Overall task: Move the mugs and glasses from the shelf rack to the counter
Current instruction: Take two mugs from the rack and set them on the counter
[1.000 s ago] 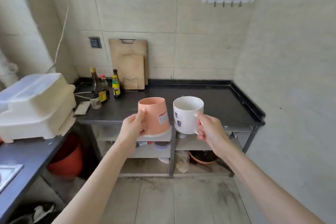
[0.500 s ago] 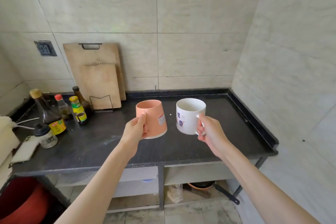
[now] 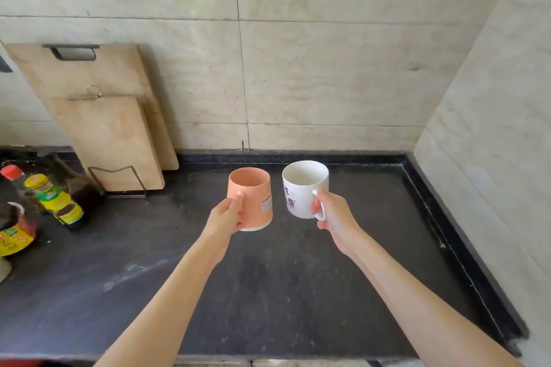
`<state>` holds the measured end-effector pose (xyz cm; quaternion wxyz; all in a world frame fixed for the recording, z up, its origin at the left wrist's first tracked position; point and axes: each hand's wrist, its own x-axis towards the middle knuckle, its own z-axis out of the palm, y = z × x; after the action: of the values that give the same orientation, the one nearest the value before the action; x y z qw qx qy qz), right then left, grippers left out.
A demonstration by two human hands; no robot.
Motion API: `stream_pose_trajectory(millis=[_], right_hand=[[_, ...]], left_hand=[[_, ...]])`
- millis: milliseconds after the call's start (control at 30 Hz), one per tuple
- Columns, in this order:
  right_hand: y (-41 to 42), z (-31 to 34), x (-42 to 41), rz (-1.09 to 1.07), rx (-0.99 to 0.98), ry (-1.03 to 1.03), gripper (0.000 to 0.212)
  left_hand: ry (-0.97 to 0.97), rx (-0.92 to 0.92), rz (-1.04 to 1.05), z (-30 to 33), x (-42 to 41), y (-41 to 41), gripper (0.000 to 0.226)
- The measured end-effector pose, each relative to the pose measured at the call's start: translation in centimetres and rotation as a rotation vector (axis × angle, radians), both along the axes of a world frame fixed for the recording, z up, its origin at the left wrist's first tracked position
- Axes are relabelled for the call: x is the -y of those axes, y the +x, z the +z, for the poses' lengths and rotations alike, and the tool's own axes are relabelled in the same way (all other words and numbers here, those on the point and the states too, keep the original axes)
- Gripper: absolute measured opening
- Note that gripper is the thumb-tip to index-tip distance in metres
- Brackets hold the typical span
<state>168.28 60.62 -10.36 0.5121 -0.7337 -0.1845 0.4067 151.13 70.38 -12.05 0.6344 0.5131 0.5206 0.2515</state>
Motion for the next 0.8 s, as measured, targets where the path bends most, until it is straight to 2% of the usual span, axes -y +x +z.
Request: stream_pose_trajectory(millis=[167,267,367,467,633,800], right_hand=[[4.1,-3.9,-5.9,0.006,-0.051,-0.101,0.027],[5.8,-6.7,-9.3,0.012,-0.056,-0.153,0.033],[7.1,-9.1,-12.6,0.019,-0.096,-0.162,0.026],[8.1,-11.3,-15.5,0.015,-0.109,-0.16,0.025],[9.1,-13.9,-19.0,-0.008,-0.104,-0.159,0.038],[9.7,-15.4,-20.7,-0.046,-0.109,-0.161,0.042]], left_hand=[[-0.057,0.004,-0.001,-4.0,-4.7,4.1,0.033],[-0.061,-0.022,0.012,-6.5,-8.0,6.3,0.04],[-0.039,-0.039,-0.006,-8.9,-11.0,7.9,0.045],[-0.029,-0.038,-0.043,-11.2,-13.8,9.2,0.036],[-0.005,-0.008,-0.075,-13.9,-16.7,10.9,0.036],[0.013,0.008,-0.047,-15.4,-18.2,12.0,0.034]])
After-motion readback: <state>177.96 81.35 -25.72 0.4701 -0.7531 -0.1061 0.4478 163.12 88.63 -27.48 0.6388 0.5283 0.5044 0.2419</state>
